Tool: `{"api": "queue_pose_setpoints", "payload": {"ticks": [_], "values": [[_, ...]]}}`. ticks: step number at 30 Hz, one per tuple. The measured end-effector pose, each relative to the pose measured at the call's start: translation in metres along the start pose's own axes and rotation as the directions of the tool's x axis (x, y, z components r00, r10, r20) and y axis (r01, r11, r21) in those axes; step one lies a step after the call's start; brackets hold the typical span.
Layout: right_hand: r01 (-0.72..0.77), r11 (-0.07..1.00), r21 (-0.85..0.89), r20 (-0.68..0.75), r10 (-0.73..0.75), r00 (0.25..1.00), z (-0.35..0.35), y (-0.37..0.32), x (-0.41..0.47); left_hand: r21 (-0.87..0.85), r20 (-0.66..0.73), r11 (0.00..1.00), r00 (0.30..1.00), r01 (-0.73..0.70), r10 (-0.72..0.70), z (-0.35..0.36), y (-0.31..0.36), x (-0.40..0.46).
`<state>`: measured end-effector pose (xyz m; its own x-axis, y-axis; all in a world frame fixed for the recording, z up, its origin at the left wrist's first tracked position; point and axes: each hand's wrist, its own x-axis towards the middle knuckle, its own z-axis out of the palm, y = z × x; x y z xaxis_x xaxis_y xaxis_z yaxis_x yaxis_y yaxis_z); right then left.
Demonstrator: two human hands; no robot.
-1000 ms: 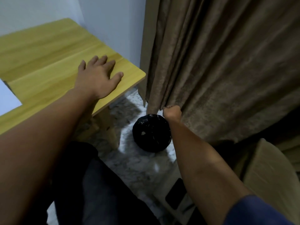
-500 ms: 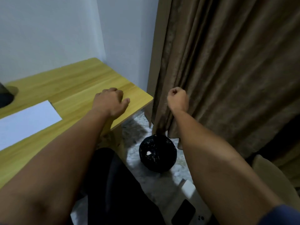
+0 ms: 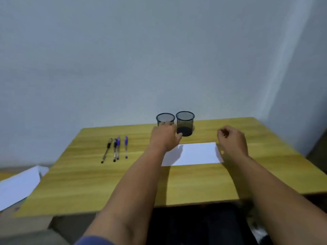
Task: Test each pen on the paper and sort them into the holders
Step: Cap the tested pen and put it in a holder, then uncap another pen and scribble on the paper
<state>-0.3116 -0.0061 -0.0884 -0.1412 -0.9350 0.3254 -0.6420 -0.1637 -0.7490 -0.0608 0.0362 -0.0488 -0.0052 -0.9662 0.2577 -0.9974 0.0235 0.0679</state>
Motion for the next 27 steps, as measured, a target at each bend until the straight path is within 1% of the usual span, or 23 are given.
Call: {"api": "queue_pose_setpoints", "payload": {"ticks": [3,6,8,12,14,16,18,20,24,26,27], "values": [[0.092,0.991,0.094,0.133,-0.104,0.986,0.064,-0.062,-0.006,0.019,-0.019,0.987,0.987,0.161,-0.161,-0.005,-0.085,-0.022],[0.180,0.974,0.135,0.269,-0.211,0.940,0.125,-0.117,-0.014,-0.039,-0.071,0.941,0.938,0.337,-0.339,-0.003,-0.165,-0.042],[0.218,0.967,0.128,0.393,-0.251,0.884,0.165,-0.148,-0.021,-0.074,-0.068,0.895,0.893,0.439,-0.444,0.002,-0.206,-0.058],[0.279,0.955,0.102,0.603,-0.282,0.746,0.232,-0.196,-0.042,-0.186,0.028,0.779,0.796,0.599,-0.605,0.019,-0.253,-0.087],[0.294,0.951,0.092,0.651,-0.281,0.705,0.258,-0.210,-0.054,-0.240,0.050,0.737,0.766,0.632,-0.641,0.027,-0.262,-0.093],[0.299,0.951,0.075,0.666,-0.271,0.694,0.278,-0.221,-0.062,-0.292,0.057,0.706,0.748,0.645,-0.661,0.031,-0.267,-0.092],[0.286,0.956,0.063,0.686,-0.250,0.684,0.293,-0.227,-0.067,-0.313,0.081,0.695,0.748,0.647,-0.659,0.031,-0.268,-0.088],[0.269,0.961,0.066,0.700,-0.237,0.673,0.302,-0.230,-0.069,-0.300,0.104,0.702,0.754,0.646,-0.649,0.031,-0.270,-0.085],[0.236,0.966,0.102,0.677,-0.241,0.695,0.307,-0.231,-0.068,-0.268,0.126,0.715,0.759,0.646,-0.638,0.028,-0.269,-0.081],[0.230,0.966,0.115,0.664,-0.247,0.705,0.303,-0.231,-0.066,-0.295,0.149,0.696,0.751,0.655,-0.644,0.025,-0.268,-0.080],[0.227,0.966,0.123,0.658,-0.251,0.710,0.299,-0.230,-0.065,-0.328,0.170,0.671,0.740,0.665,-0.651,0.022,-0.268,-0.081]]}}
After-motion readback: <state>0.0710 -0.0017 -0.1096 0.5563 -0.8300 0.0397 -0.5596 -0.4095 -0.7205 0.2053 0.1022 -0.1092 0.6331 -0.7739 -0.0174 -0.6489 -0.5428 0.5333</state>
